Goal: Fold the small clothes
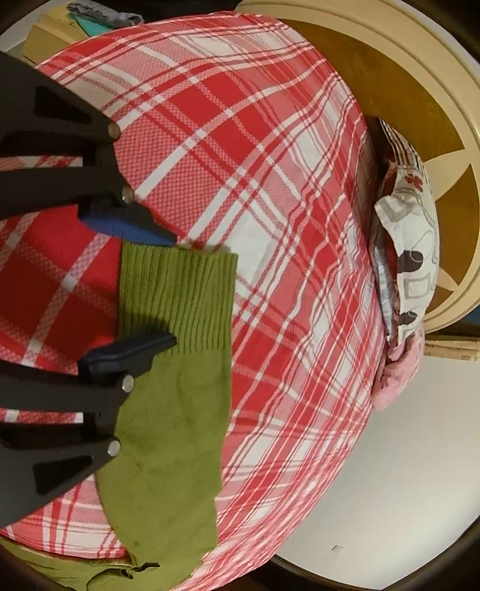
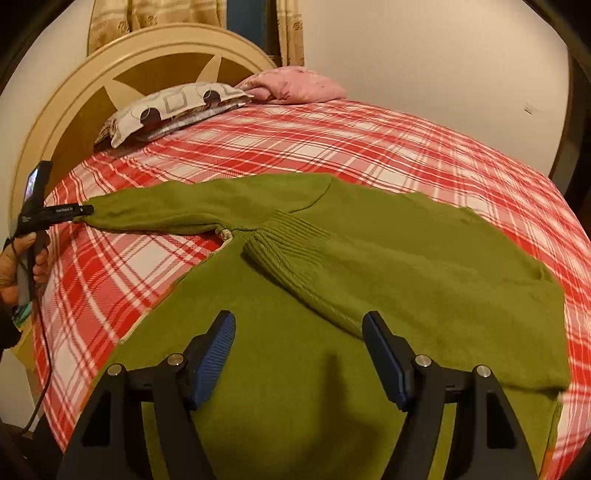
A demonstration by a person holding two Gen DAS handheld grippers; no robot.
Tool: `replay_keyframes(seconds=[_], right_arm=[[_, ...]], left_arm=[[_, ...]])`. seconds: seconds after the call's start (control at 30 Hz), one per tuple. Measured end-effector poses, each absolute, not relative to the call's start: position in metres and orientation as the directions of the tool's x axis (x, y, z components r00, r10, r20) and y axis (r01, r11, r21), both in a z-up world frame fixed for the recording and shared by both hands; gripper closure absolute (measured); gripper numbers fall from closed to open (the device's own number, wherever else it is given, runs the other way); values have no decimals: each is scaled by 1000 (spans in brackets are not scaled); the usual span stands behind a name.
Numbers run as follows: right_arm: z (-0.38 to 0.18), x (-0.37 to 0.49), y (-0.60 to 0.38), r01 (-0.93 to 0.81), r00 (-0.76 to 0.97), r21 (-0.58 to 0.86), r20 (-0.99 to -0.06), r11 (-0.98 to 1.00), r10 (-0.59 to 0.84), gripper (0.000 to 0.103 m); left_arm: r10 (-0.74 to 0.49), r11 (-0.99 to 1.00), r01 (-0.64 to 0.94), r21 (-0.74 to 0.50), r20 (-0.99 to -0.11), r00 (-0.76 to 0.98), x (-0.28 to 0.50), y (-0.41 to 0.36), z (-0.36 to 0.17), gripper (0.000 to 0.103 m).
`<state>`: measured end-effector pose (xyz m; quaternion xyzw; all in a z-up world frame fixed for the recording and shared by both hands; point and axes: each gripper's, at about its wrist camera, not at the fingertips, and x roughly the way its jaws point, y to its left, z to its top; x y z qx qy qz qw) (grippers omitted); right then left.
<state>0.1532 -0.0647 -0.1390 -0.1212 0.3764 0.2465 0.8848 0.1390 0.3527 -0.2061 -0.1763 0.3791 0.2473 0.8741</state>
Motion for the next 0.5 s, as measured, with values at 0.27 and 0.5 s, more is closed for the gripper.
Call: replay_keyframes(seconds=[0.27, 0.5], right_arm=[[-135, 129, -80, -508, 607, -6, -711, 861, 354, 31], [-134, 121, -103, -472, 624, 4, -705, 882, 337, 31]], left_arm=[[293, 823, -549, -147, -718, 631, 137, 353, -185, 100], [268, 875, -457, -161, -624, 734, 140, 324, -135, 100]])
